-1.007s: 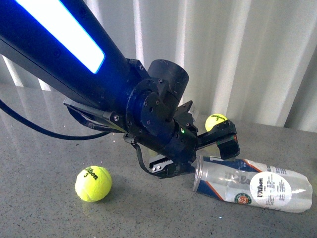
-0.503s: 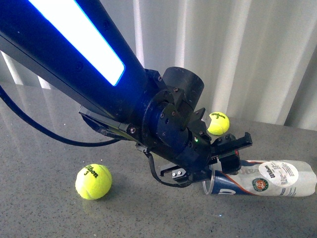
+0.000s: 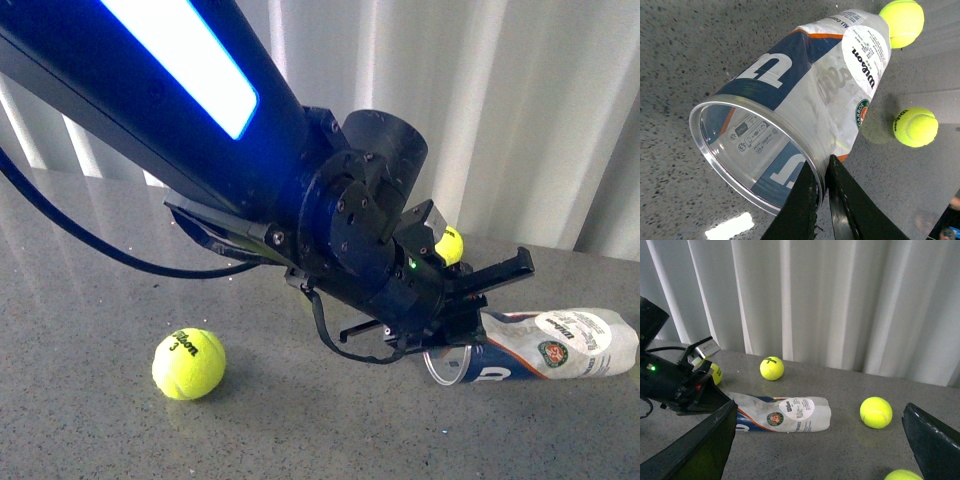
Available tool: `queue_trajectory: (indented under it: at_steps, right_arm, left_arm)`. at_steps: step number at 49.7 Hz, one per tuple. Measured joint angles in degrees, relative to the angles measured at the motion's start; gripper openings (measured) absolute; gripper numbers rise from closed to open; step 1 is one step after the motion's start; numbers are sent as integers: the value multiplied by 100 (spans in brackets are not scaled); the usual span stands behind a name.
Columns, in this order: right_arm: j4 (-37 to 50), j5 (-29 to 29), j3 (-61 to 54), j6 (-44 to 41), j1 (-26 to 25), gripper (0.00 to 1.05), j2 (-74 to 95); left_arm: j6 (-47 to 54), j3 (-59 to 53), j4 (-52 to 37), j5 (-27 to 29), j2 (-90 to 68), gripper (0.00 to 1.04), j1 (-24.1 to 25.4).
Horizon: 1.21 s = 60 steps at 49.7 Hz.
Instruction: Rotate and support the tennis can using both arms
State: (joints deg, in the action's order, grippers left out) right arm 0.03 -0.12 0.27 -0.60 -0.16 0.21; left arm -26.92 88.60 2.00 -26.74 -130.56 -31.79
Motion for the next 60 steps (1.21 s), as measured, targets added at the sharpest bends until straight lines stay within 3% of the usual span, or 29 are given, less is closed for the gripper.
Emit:
queue_trajectory:
  at_steps: [7,16,24,30,42,60]
  right_arm:
    - [0,-2,0,0,0,98,0]
    - [0,0,0,0,0,98,0]
    - [0,-2,0,0,0,98,0]
    - [0,0,0,0,0,98,0]
    - [0,0,0,0,0,98,0]
    - [0,0,0,-2,0,98,0]
  left_arm:
    - [616,11,645,153,525,4,111]
    - [2527,1416,3158,645,1193,4,155]
    - [4533,3097,5764,1283,1217,4,-474]
    - [5794,3335,6953,1954,1086,4,-822]
    - [7106,3425,7171,3093,557,4,-1040]
    - [7875,5062,7556,3480,-319,4,-1248]
